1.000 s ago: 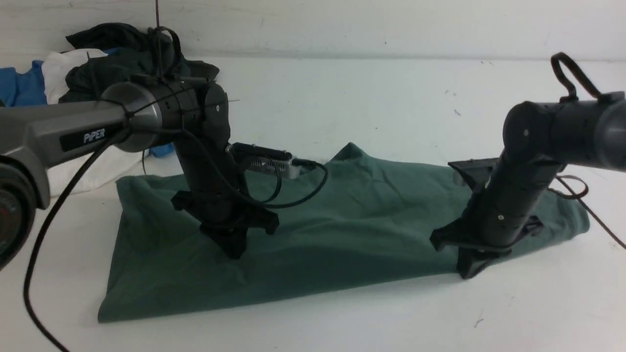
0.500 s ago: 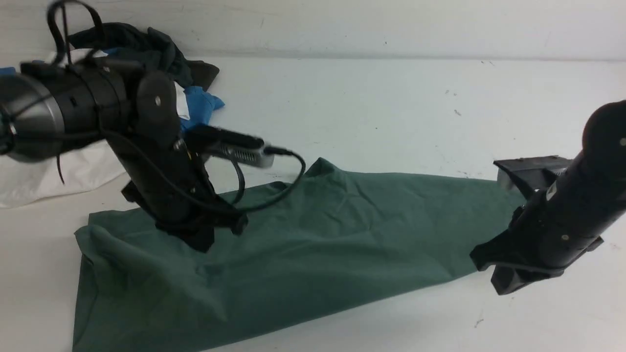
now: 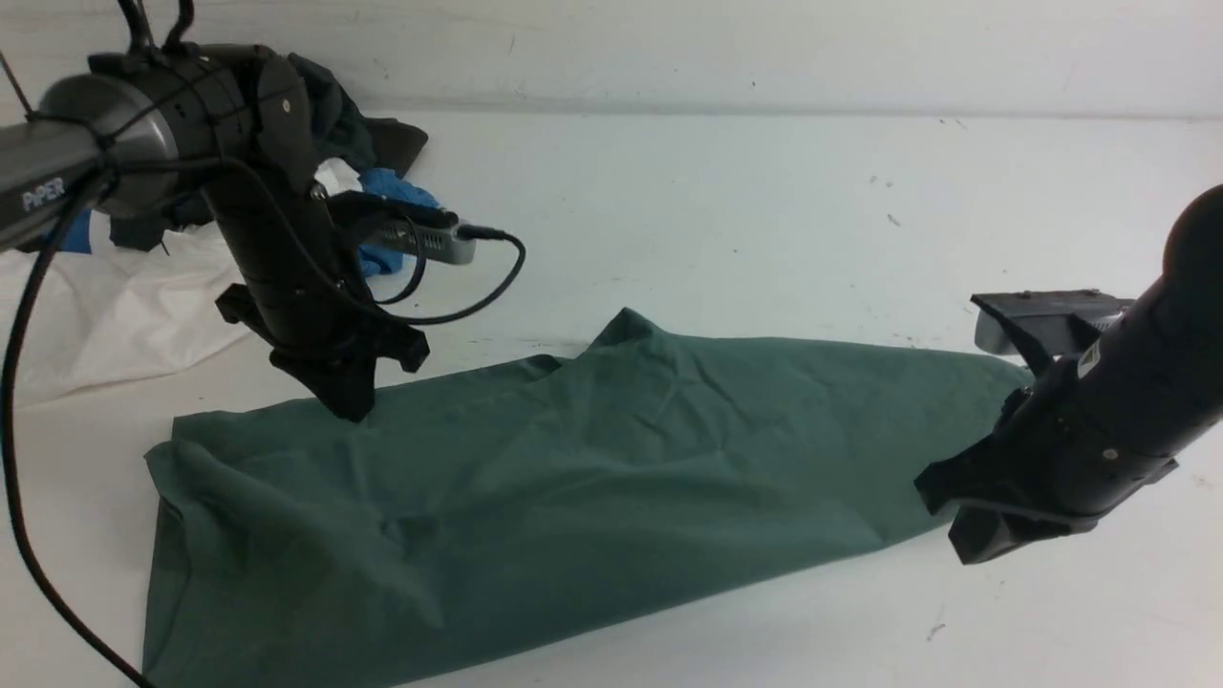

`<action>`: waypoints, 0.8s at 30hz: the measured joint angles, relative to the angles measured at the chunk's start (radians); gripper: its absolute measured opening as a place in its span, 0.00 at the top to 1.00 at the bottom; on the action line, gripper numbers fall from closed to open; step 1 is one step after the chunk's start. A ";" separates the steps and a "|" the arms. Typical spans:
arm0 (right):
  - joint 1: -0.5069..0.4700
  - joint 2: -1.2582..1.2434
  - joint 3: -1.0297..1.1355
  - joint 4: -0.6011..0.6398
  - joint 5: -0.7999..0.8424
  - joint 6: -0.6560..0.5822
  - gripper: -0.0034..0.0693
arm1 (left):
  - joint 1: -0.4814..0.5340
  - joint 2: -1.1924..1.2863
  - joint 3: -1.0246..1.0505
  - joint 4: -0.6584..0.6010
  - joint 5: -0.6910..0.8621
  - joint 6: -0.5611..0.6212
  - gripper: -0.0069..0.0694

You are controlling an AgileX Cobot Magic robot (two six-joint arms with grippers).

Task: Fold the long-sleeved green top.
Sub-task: Use both arms to drag the lower edge of the fabric forward and fold it over the upper edge

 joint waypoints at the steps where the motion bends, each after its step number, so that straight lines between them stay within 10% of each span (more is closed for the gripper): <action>1: 0.000 0.000 0.000 0.002 -0.002 0.000 0.97 | 0.000 0.011 0.000 -0.003 -0.016 0.010 0.79; 13: 0.000 0.000 0.000 0.013 -0.026 -0.003 0.97 | 0.000 0.097 -0.001 0.022 -0.143 0.027 0.39; 17: 0.000 0.000 0.000 0.013 -0.039 -0.003 0.97 | 0.000 0.097 -0.001 0.022 -0.137 0.027 0.42; 24: 0.000 0.000 0.000 0.014 -0.050 -0.003 0.97 | 0.000 0.097 -0.001 0.016 -0.092 0.027 0.80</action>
